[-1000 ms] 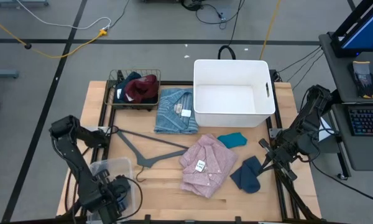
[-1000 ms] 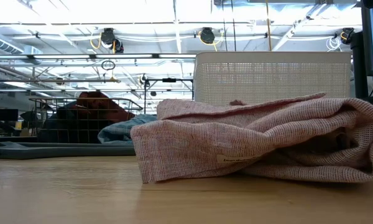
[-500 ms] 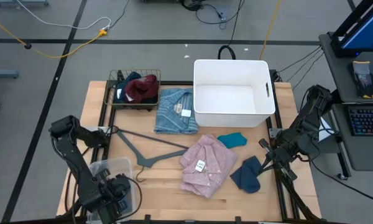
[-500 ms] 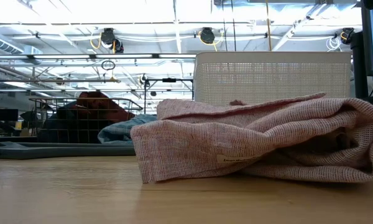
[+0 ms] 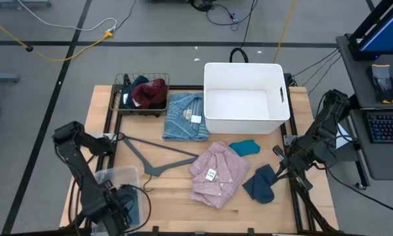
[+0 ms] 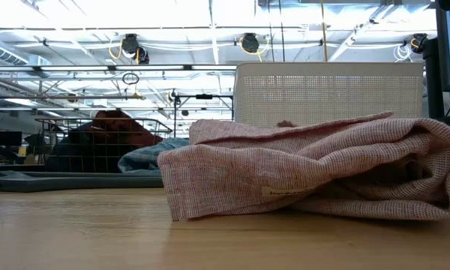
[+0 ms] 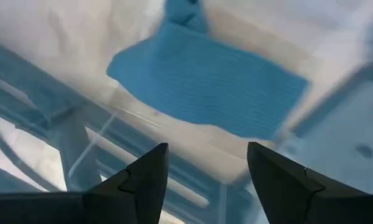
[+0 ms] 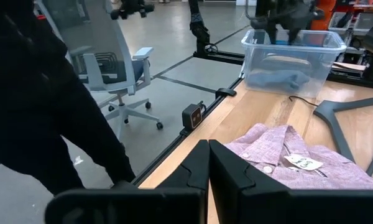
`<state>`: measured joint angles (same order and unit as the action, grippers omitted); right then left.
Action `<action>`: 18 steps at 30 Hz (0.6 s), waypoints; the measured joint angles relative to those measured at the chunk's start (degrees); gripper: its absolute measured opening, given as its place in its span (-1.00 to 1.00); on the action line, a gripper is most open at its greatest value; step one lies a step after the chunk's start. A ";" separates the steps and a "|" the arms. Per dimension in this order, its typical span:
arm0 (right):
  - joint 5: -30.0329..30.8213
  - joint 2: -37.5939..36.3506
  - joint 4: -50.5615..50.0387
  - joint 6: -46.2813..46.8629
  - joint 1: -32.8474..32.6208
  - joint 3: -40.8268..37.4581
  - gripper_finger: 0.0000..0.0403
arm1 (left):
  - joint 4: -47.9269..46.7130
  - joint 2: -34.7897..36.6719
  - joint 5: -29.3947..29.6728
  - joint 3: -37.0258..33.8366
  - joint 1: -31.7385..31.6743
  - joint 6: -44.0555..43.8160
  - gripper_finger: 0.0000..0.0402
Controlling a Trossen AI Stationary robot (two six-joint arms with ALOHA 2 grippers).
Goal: Pick & Place Cloths
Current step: Put the dark blue sock into the transparent bin
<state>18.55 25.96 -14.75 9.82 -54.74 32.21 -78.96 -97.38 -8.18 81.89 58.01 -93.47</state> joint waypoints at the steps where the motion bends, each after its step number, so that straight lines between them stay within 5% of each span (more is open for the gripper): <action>1: 0.90 0.00 -0.02 0.01 0.01 0.00 -1.00 | -1.07 0.00 0.35 1.93 -0.20 0.04 0.10; 5: 2.49 0.00 0.37 0.01 0.02 0.00 -1.00 | -4.77 0.05 4.72 10.85 -0.91 -1.27 0.06; 11: 3.08 0.04 1.54 0.00 0.02 0.00 -0.99 | -6.28 0.12 18.88 21.23 -3.03 -5.23 -0.09; 18: 13.64 1.92 5.32 0.04 0.02 0.00 -1.00 | -5.85 0.13 36.87 24.51 -7.80 -0.78 -0.33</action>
<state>32.19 27.88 -9.43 9.86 -54.72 32.21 -84.81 -97.25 28.70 106.39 50.22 -94.25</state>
